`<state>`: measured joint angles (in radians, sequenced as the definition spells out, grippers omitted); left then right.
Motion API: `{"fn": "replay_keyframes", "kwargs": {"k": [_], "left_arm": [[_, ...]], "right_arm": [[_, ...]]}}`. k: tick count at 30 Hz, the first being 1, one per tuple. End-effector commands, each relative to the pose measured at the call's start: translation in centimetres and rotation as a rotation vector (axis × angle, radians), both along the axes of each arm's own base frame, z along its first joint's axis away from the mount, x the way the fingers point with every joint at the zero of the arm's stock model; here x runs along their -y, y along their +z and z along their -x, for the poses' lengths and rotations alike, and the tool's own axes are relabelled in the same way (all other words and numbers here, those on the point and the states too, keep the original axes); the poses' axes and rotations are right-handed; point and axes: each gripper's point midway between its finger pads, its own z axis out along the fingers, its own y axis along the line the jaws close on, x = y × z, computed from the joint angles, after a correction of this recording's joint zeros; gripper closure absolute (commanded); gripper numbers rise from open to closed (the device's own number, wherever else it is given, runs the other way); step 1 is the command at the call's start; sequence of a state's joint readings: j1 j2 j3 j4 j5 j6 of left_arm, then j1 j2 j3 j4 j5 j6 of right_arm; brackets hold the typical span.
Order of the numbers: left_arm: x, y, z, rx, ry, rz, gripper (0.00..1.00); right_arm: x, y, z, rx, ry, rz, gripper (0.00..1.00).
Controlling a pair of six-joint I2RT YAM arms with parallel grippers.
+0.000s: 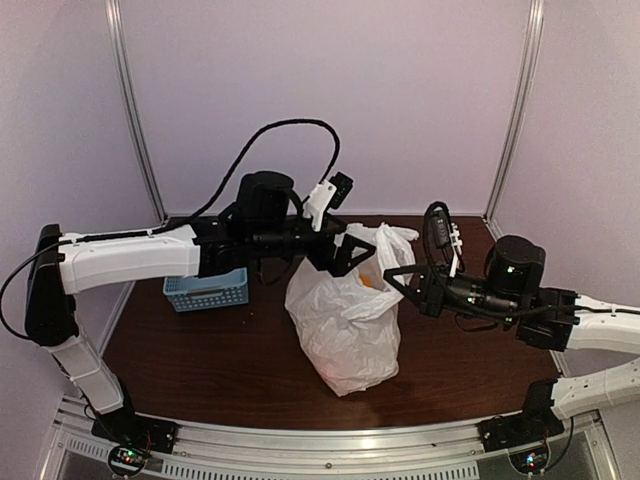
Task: Untie the knot of the plastic bag and take out the fruit
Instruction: Pick up the takeout bag from the center of the board.
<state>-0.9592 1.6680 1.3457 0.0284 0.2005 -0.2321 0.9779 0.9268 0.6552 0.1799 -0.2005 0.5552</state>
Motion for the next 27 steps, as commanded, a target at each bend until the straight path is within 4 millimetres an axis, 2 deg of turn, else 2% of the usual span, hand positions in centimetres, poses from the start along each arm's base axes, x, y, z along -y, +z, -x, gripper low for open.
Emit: {"fn": "replay_keyframes", "kwargs": {"k": [1,4,7,13,18,20,22,23,24,27], "left_arm": [[0.2,1.2,-2.4,0.134,0.119,-0.058,0.03],[0.5,1.0,-3.9,0.184,0.175,-0.092,0.03],[1.2,-0.3,-4.6,0.185,0.166,-0.153,0.03],[2.7,-1.4,-4.5,0.187,0.108,-0.177,0.02],[3.3,-3.1,-5.8,0.154,0.139,-0.250,0.02],[3.0,-3.0,-6.4,0.144,0.180,-0.248,0.15],[2.3,-2.5,-7.2,0.143,0.232,-0.241,0.39],[1.9,-2.2,-7.5,0.144,0.255,-0.238,0.56],[1.5,-1.8,-7.7,0.145,0.274,-0.235,0.68],[0.0,-1.0,-8.5,0.134,0.325,-0.229,0.90]], "right_arm": [[0.0,0.4,-0.1,-0.005,-0.018,-0.040,1.00],[-0.2,0.4,-0.2,-0.002,-0.016,-0.037,1.00],[-0.1,0.6,-0.3,0.005,-0.022,-0.039,1.00],[0.1,0.9,-0.4,0.013,-0.032,-0.041,1.00],[0.2,1.0,-0.4,0.015,-0.038,-0.044,1.00],[0.4,1.0,-0.5,0.015,-0.050,-0.043,1.00],[0.8,0.9,-0.9,0.011,-0.078,-0.032,1.00],[1.0,0.7,-1.2,0.006,-0.100,-0.020,1.00],[1.3,0.4,-1.6,-0.001,-0.132,-0.003,1.00],[2.3,0.0,-3.1,-0.008,-0.231,0.031,1.00]]}}
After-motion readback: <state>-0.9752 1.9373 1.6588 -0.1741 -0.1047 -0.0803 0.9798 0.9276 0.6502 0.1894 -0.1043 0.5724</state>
